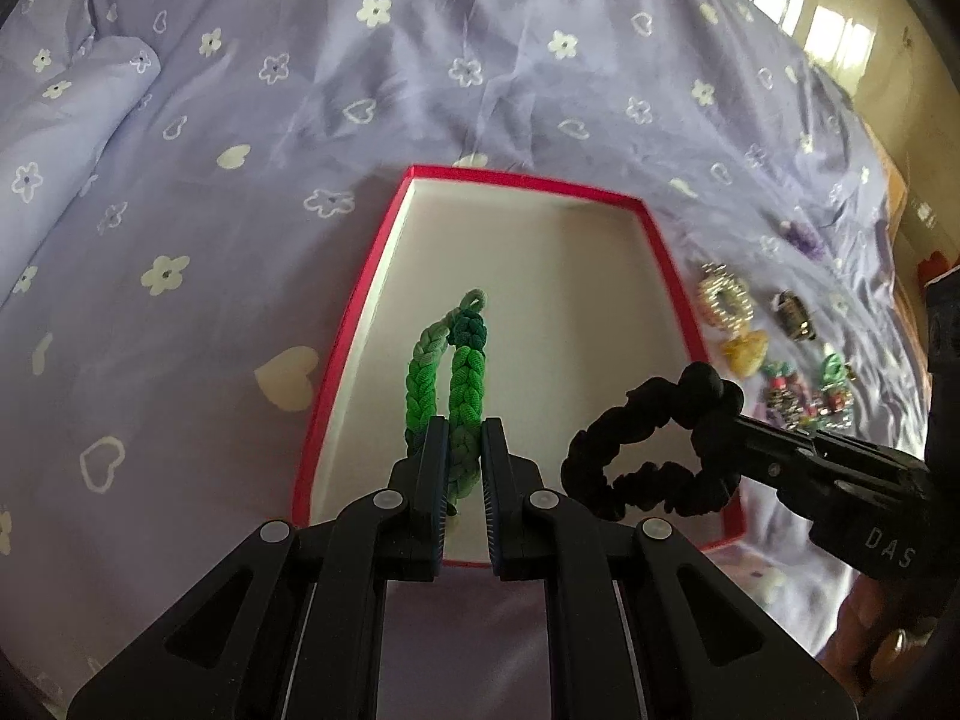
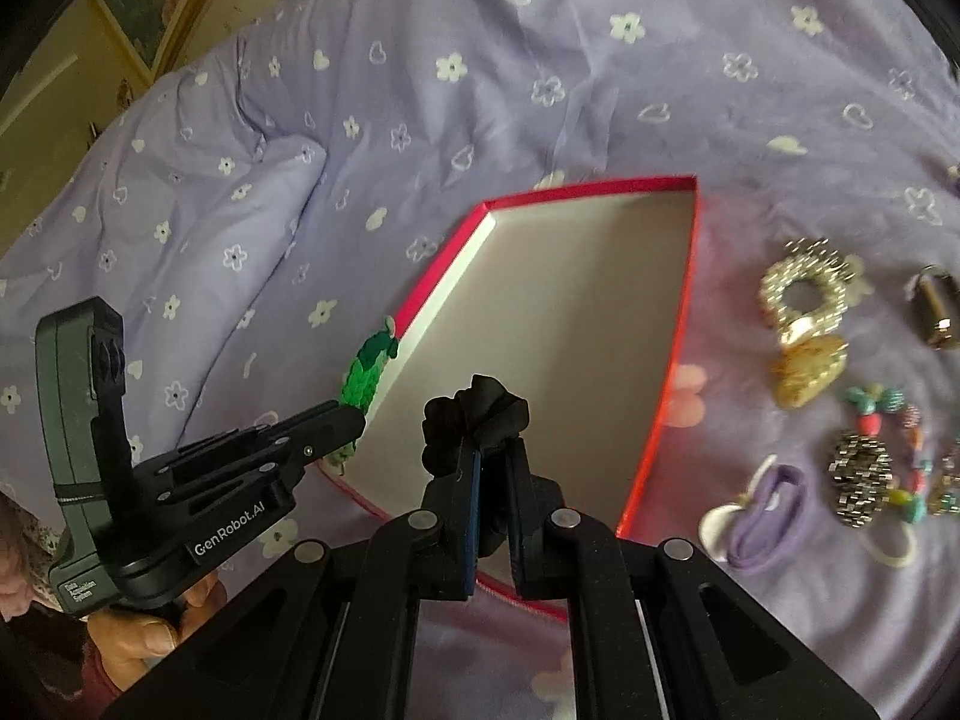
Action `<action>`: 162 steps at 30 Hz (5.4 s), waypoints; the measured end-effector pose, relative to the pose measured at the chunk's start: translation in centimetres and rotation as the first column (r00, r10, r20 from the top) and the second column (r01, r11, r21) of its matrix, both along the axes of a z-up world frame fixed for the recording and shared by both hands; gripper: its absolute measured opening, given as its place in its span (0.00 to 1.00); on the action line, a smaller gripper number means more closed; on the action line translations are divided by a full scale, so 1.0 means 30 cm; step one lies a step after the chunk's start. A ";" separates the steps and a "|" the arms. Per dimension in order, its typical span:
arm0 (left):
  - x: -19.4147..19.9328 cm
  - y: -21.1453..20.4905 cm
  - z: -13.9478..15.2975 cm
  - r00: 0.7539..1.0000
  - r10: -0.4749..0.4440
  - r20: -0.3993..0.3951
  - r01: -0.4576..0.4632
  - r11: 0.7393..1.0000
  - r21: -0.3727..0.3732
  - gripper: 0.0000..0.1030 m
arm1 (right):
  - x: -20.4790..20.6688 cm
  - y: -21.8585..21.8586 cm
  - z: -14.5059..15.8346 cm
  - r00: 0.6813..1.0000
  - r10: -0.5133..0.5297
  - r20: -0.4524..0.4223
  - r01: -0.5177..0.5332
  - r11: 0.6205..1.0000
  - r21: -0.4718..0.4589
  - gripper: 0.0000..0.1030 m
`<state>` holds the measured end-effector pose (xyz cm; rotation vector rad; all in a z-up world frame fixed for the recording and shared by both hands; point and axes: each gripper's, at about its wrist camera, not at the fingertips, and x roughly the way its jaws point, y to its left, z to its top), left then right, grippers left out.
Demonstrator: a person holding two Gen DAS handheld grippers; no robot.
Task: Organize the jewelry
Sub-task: 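Carry the bracelet and scrunchie into the red box and open both tools, then grasp the yellow hair clip with the left tool while the right tool grasps the metal watch, then carry the hair clip and watch into the red box and open both tools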
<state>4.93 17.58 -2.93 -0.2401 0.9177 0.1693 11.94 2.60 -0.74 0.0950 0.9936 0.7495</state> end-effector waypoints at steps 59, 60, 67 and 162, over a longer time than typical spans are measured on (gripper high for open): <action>0.038 -0.266 0.142 0.994 -0.097 0.060 0.098 0.995 -0.023 0.43 | -0.006 -0.539 0.063 0.966 -0.249 0.071 0.247 0.968 0.033 0.42; 0.043 -0.279 0.144 0.993 -0.105 0.060 0.107 0.994 -0.021 0.43 | -0.002 -0.559 0.064 0.963 -0.261 0.072 0.259 0.965 0.035 0.42; 0.113 -0.380 0.147 0.982 -0.182 0.055 0.183 0.983 -0.016 0.43 | 0.034 -0.670 0.071 0.942 -0.325 0.082 0.322 0.946 0.043 0.42; 0.287 0.060 -0.051 0.999 -0.009 -0.033 0.007 0.998 -0.056 0.28 | 0.315 0.005 -0.063 0.997 -0.072 0.002 0.072 0.997 -0.023 0.04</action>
